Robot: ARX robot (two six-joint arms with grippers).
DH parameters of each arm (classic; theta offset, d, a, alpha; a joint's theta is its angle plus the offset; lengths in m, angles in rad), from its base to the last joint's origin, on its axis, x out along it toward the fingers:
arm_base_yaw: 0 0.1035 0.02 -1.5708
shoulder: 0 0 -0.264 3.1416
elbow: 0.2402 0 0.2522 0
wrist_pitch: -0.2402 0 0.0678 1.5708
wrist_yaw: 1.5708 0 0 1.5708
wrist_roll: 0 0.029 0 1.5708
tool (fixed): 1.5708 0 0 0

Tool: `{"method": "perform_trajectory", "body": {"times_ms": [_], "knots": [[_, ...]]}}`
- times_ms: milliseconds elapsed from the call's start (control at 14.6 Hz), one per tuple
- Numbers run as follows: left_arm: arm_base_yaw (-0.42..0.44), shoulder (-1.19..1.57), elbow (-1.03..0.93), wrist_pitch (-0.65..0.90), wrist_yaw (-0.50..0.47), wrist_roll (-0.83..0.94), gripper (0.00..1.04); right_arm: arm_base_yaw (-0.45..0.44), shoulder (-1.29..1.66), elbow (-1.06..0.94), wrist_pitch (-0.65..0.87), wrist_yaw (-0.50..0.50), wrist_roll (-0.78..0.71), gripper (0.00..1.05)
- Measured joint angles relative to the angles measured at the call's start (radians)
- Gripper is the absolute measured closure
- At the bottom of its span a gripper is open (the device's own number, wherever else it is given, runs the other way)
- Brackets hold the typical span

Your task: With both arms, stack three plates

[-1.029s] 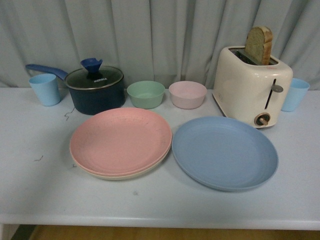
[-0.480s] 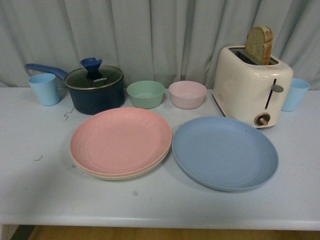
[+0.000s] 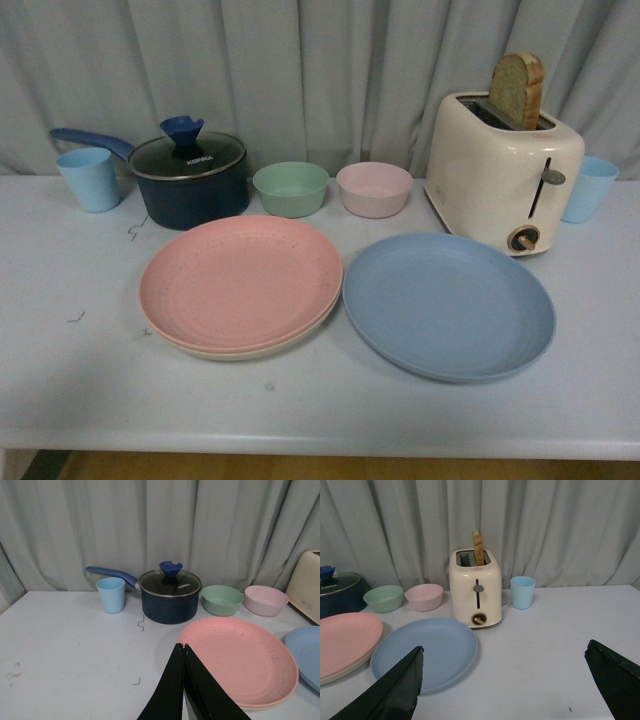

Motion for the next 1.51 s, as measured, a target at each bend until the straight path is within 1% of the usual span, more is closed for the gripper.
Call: {"method": "perform_trajectory", "body": {"times_ms": [274, 549, 960, 1372, 1440, 1509], "knots": [[0.0, -0.206, -0.022, -0.187, 0.0, 0.0, 1.03, 0.0, 0.0, 0.0, 0.0, 0.0, 0.0, 0.06], [0.0, -0.37, -0.022, -0.34, 0.0, 0.0, 1.03, 0.0, 0.0, 0.0, 0.0, 0.0, 0.0, 0.06], [0.0, -0.541, -0.022, -0.506, 0.0, 0.0, 1.03, 0.0, 0.0, 0.0, 0.0, 0.0, 0.0, 0.06], [0.0, -0.648, -0.022, -0.612, 0.0, 0.0, 1.03, 0.0, 0.0, 0.0, 0.0, 0.0, 0.0, 0.06], [0.0, -0.718, -0.021, -0.724, -0.001, 0.0, 1.03, 0.0, 0.0, 0.0, 0.0, 0.0, 0.0, 0.06], [0.0, -0.808, -0.021, -0.789, 0.0, 0.0, 1.03, 0.0, 0.0, 0.0, 0.0, 0.0, 0.0, 0.06]]}}
